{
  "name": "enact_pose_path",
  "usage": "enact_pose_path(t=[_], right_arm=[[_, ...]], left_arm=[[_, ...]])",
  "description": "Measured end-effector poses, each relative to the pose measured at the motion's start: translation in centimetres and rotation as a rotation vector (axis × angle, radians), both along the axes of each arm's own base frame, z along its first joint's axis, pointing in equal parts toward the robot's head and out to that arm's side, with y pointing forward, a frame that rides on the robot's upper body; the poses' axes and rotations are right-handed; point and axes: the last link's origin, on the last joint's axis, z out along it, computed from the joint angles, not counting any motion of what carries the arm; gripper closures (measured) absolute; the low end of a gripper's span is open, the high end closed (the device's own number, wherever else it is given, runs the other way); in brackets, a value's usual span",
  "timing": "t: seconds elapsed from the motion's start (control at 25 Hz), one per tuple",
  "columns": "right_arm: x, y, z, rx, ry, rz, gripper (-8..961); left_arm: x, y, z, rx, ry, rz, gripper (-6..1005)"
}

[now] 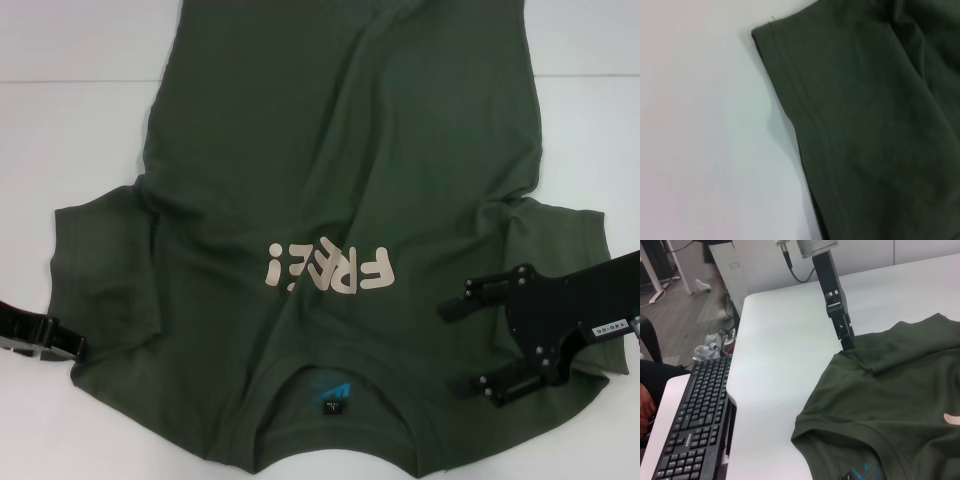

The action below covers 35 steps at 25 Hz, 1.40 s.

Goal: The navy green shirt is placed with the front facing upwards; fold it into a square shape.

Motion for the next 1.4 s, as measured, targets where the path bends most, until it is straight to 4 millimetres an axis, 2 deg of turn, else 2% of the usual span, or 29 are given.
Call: enact_pose_path(t=[0.48, 0.72, 0.8, 1.08, 1.4], right_arm=[[0.0, 0.2, 0.0, 0.007, -0.003, 0.001, 69], [-0.1, 0.4, 0.0, 0.015, -0.006, 0.004, 69], [-0.2, 0.5, 0.0, 0.018, -0.007, 0.005, 70], [-0.3, 0.6, 0.0, 0.021, -0.008, 0.009, 70], [-0.3, 0.7, 0.1, 0.029, -0.003, 0.009, 70]], left_arm=[[0.8, 0.5, -1.2, -0.036, 0.032, -0.047, 411], [1.6, 1.1, -1.0, -0.019, 0.034, -0.063, 605], [1.8, 1.2, -1.0, -0.017, 0.033, -0.068, 846], [1.8, 1.3, -1.2, -0.014, 0.026, -0.064, 905], [2.0, 1.8, 0.7, 0.052, 0.043, -0.119, 944]])
